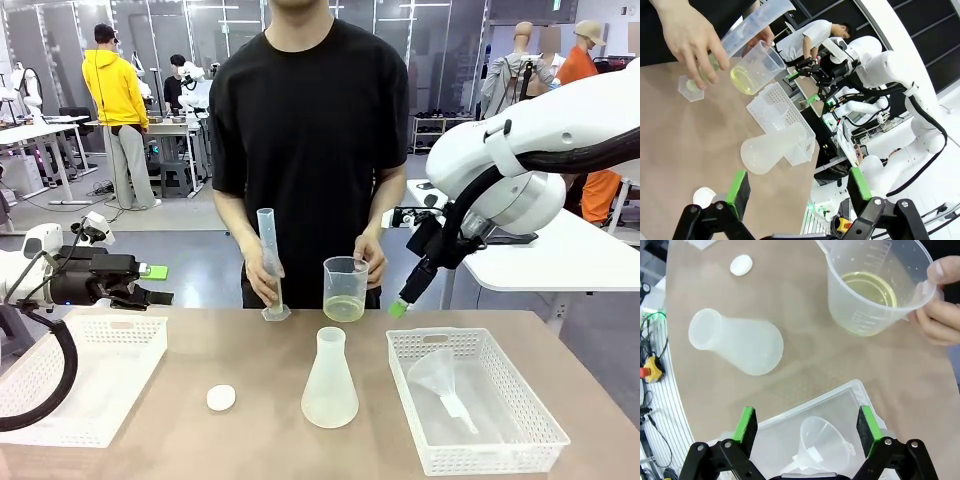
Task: Prepare the solutions needed for the experiment.
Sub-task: Pick up the Plastic Funnel and insert it into the Big flask.
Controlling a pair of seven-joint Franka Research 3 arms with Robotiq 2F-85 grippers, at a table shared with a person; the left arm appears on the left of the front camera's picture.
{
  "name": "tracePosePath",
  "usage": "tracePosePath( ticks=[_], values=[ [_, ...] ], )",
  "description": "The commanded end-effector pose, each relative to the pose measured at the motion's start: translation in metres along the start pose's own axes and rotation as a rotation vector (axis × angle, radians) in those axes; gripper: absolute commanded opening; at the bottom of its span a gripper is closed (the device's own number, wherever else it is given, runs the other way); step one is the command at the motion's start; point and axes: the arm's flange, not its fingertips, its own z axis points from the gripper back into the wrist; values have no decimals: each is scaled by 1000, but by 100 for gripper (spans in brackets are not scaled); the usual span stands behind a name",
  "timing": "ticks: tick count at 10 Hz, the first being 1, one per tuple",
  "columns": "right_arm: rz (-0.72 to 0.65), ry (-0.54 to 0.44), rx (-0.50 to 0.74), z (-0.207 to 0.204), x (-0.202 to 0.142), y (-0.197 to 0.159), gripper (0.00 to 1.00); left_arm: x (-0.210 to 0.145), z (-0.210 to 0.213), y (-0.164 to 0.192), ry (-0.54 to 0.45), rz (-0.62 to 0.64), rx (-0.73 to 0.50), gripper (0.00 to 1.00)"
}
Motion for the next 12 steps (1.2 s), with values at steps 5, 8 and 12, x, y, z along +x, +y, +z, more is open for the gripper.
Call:
tracePosePath(
  ticks=[5,8,12],
  values=[
    [277,124,-87,6,-12,10,100,3,-2,0,-6,-21,14,100],
    [562,229,-48,5,-35,17,100,3,-2,0,-6,-21,14,100],
    [559,263,-31,3,-28,18,100,3,-2,0,-6,-21,14,100]
  ],
)
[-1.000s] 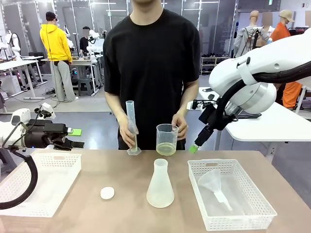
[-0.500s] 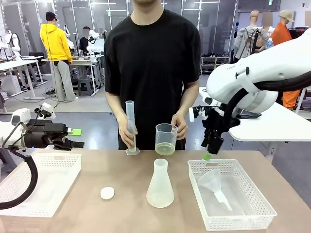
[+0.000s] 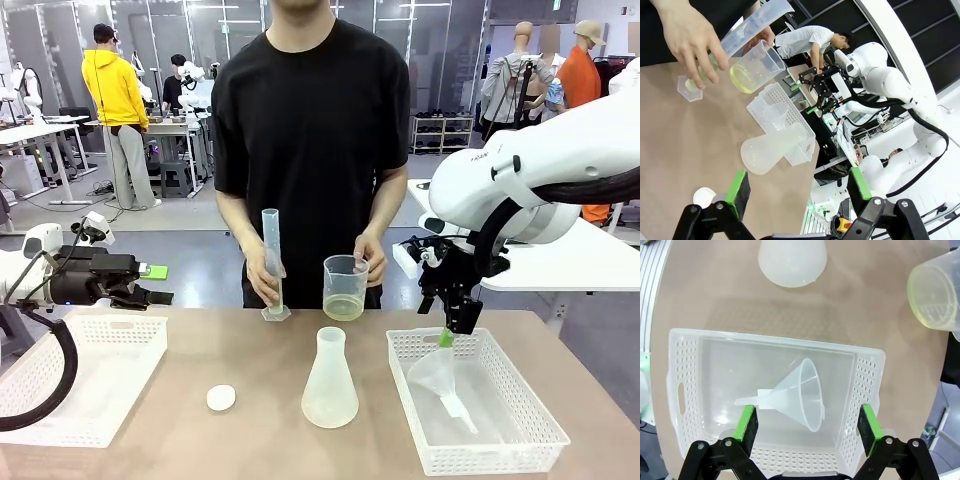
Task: Prepare the solutions needed for the experiment.
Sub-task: Pick up the Plastic Funnel and insert it into the Big flask.
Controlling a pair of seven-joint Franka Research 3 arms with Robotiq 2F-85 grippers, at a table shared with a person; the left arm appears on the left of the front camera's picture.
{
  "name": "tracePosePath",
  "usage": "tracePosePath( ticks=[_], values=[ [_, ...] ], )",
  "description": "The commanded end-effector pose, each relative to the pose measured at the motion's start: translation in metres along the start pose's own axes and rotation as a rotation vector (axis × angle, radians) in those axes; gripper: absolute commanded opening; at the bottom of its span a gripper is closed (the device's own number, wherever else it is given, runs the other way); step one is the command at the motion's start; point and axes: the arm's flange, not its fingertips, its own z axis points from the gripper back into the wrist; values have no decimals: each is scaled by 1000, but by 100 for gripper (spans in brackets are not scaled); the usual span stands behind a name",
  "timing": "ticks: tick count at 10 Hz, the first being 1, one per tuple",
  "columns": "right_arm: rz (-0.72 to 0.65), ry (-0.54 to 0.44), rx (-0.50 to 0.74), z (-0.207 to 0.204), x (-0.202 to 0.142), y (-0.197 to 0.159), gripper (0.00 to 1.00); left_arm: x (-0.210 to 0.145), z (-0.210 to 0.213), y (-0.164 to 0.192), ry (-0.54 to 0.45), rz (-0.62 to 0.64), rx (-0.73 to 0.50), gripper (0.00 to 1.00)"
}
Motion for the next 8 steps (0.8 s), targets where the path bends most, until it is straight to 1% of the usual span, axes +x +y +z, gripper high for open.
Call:
tracePosePath(
  ticks=[1,2,4,5,8],
  values=[
    [-54,2,-1,4,2,-2,100,2,-2,0,-5,-21,14,100],
    [0,0,0,0,0,0,100,2,-2,0,-5,-21,14,100],
    [83,105,133,-11,7,-8,100,2,-2,0,-5,-21,14,100],
    [96,121,167,-16,5,-12,100,2,-2,0,-5,-21,14,100],
    [142,107,259,-30,3,-22,100,2,-2,0,-5,-21,14,100]
  ],
)
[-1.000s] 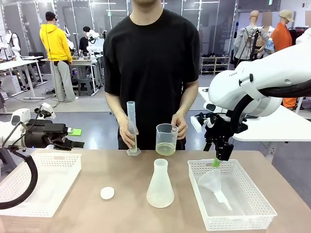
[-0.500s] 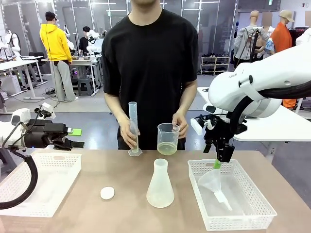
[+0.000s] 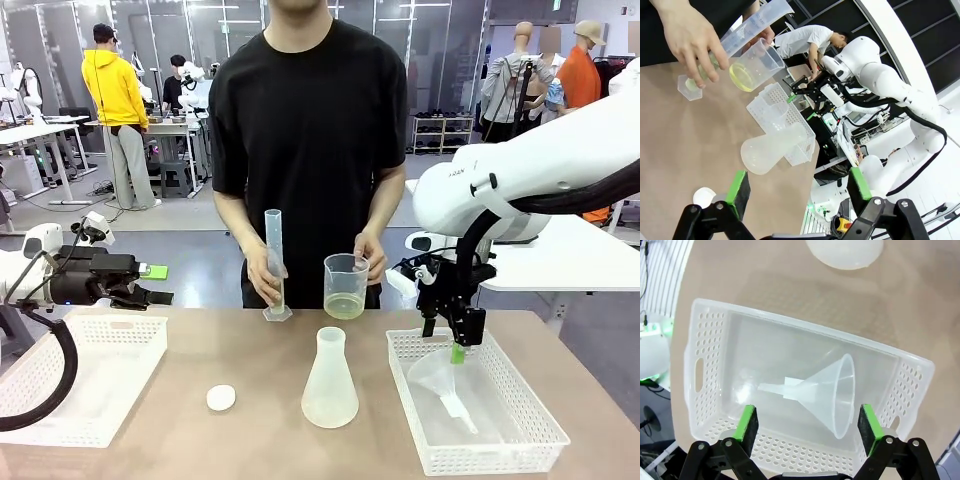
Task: Prepare the solutions needed for the experiment.
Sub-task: Pick up the Plastic Funnel and insert it into the Big flask.
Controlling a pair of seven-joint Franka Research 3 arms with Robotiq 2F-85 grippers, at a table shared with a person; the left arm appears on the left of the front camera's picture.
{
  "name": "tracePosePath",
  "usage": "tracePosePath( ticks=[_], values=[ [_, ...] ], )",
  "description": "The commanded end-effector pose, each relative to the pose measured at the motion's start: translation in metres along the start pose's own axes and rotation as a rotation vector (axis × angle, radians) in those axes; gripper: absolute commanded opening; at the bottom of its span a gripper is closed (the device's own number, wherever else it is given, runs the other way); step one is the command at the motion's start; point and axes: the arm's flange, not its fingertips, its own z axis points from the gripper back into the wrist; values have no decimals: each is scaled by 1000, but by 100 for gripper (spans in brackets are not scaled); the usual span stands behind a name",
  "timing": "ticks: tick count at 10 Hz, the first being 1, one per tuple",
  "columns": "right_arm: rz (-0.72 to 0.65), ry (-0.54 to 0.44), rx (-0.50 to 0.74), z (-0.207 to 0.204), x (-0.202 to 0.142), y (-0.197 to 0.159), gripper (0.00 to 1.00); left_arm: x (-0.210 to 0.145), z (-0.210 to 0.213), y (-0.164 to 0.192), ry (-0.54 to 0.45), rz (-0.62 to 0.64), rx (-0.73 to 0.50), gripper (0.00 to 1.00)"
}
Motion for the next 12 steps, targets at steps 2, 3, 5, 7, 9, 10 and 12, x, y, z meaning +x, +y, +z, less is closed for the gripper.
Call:
tracePosePath(
  ticks=[2,3,5,7,9,10,12],
  values=[
    [38,-5,77,-8,-3,-24,100,2,-2,0,-5,-21,14,100],
    [38,-9,106,-12,-4,-28,100,2,-2,0,-5,-21,14,100],
    [21,-2,149,-23,-5,-30,100,2,-2,0,-5,-21,14,100],
    [23,8,183,-32,-8,-27,100,2,-2,0,-5,-21,14,100],
    [36,19,207,-39,-10,-27,100,2,-2,0,-5,-21,14,100],
    [33,25,188,-41,-13,-28,94,2,-2,0,-5,-21,14,100],
    [25,36,182,-42,-16,-31,76,2,-2,0,-5,-21,14,100]
  ],
)
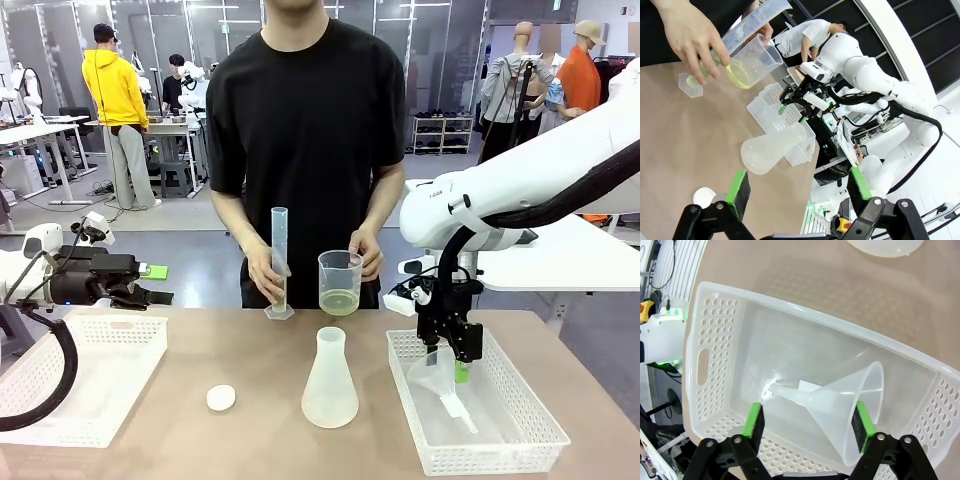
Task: Prepare the solutions needed for the experiment.
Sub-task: Pick up the Plastic Funnel and insert it into the Big flask.
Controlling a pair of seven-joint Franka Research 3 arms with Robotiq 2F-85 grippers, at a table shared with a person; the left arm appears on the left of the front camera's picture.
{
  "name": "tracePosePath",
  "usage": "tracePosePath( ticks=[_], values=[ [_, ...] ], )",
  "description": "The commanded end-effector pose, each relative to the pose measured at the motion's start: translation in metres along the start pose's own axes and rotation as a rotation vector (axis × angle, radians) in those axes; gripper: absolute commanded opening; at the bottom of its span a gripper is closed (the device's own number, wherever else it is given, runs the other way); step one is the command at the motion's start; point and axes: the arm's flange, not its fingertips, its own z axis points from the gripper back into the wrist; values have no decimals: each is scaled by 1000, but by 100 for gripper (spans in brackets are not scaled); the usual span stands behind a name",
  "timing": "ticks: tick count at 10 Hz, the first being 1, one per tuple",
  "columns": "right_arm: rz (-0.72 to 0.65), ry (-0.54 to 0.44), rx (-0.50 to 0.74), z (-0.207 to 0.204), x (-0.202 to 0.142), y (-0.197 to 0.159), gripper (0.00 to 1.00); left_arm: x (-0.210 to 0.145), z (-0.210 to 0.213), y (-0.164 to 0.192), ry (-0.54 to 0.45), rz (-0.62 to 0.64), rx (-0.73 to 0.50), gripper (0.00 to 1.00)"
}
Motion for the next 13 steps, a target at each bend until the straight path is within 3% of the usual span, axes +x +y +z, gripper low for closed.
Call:
tracePosePath(
  ticks=[1,8,13],
  values=[
    [2,22,-6,1,-4,-7,63,2,-2,0,-5,-21,14,100],
    [-12,61,-25,-1,-6,-11,2,2,-2,0,-5,-21,14,100],
    [-75,38,-81,11,0,1,0,2,-2,0,-5,-21,14,100]
  ],
)
